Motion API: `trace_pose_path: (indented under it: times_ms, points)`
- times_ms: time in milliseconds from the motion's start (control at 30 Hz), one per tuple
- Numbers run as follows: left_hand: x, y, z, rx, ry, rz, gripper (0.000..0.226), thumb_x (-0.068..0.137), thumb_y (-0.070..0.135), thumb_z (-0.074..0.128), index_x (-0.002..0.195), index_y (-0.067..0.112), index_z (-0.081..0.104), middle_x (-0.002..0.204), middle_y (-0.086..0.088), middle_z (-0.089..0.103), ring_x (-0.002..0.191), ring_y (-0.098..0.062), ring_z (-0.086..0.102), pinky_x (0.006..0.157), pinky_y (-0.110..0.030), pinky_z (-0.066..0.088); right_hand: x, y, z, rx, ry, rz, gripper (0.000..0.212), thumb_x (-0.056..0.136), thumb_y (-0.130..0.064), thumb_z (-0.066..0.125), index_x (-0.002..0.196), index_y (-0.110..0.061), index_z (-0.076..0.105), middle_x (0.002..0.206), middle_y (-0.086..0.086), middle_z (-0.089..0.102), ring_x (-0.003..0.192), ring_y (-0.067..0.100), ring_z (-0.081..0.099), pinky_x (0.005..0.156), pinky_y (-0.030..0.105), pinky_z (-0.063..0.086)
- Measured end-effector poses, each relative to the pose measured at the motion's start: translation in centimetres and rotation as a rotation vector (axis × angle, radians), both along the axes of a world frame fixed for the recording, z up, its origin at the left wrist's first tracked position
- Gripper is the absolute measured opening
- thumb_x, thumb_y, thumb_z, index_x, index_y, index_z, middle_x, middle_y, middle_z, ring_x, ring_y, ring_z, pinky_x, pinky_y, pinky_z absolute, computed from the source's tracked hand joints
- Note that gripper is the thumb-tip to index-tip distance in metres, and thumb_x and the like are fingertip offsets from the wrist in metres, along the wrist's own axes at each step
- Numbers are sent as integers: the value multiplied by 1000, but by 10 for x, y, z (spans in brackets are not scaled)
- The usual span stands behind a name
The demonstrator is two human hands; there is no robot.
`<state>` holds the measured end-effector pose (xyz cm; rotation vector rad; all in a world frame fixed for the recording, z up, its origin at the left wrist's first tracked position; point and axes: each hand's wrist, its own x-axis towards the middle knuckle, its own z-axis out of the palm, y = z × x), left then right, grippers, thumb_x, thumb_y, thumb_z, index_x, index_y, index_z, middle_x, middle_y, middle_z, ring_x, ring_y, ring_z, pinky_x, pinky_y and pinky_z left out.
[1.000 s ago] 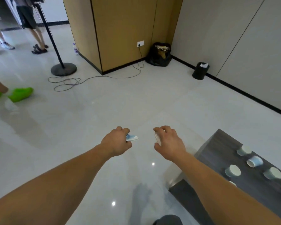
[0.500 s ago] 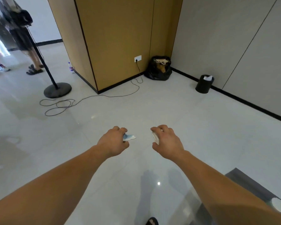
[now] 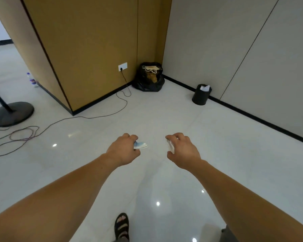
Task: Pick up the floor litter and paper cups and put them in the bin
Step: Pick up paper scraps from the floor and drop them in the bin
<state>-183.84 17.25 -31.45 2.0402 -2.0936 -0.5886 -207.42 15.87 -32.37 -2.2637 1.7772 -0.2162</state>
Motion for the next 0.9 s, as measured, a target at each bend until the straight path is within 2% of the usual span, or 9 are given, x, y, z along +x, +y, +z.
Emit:
trace_pose_path:
  times_ms: [233,467,900]
  points:
    - [-10,-171,12,4,-11,-185,58,86,34,58,140,23,42,131,-4,46,114,-23,50,85,-30,40,-8,-123,5,24,0,-152,58,87,-30,59,142,-31,39,139,-4,38,123,22,39,82,32,45]
    - [-73,-337,2,25,-24,-315,59,85,35,57,140,24,41,132,-3,45,115,-23,49,89,-30,41,-62,-266,-5,21,-4,-252,57,88,-30,58,142,-30,38,140,-3,38,123,22,39,82,33,48]
    - [-194,-635,15,17,-5,-319,59,87,35,57,142,25,39,132,-3,45,111,-23,52,87,-30,42,-181,-566,9,20,-17,-287,59,88,-31,60,142,-32,37,139,-3,38,123,22,39,88,34,49]
